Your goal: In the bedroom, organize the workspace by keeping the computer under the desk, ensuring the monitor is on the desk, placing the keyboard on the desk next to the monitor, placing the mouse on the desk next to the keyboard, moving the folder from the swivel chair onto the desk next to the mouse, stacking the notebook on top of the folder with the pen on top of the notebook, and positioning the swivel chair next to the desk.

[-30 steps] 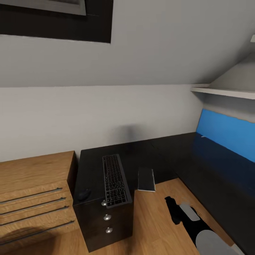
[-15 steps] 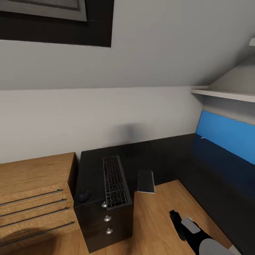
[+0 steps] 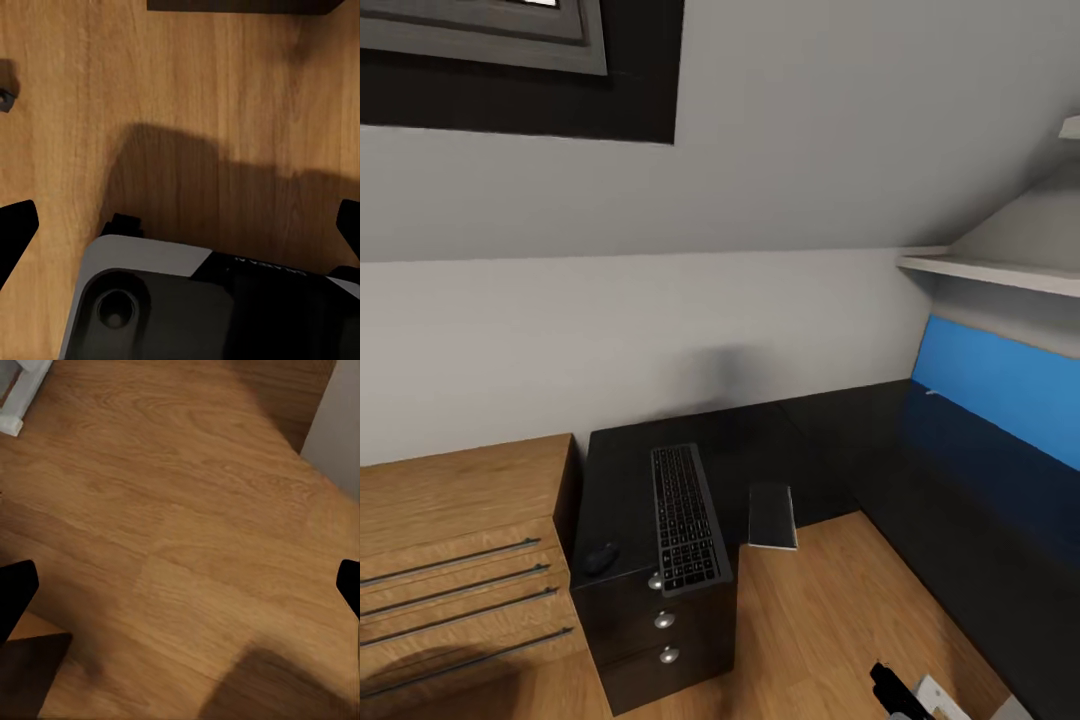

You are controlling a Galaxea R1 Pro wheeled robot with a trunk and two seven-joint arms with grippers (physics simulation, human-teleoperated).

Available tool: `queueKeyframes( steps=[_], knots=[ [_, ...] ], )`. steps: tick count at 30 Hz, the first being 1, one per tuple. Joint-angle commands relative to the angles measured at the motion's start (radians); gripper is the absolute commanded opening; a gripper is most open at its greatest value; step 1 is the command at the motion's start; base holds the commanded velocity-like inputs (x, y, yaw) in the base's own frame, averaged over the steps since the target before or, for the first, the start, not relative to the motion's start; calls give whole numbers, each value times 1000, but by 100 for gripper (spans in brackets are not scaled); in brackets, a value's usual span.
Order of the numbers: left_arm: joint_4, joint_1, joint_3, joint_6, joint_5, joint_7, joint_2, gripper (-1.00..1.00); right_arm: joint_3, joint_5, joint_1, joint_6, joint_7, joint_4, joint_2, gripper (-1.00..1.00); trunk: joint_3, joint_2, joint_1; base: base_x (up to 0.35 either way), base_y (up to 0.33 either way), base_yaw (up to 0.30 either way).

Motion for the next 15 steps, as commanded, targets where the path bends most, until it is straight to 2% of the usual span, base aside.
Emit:
queueKeyframes(
  steps=[1,7,8,10,11,15],
  knots=[
    [-3,-1,-7,1,7,9,1,100,2,33,8,-12,16,4,1,100,2,6,-4,0,0,0],
    [-3,-1,-11,-14,7,9,-3,100,3,144,37,-27,68,6,9,100,21,48,-27,0,0,0],
    [-3,-1,-13,-36,6,9,-10,100,4,193,47,-36,81,6,15,100,24,55,-31,0,0,0],
    [-3,-1,-15,-58,5,9,-17,100,4,240,55,-49,91,6,19,100,30,69,-38,0,0,0],
    [-3,-1,-18,-84,2,10,-25,100,4,291,61,-69,100,6,21,100,33,76,-42,0,0,0],
    [-3,-1,-27,-134,-11,12,-33,100,4,391,68,-114,115,8,26,100,46,104,-57,0,0,0]
  ],
)
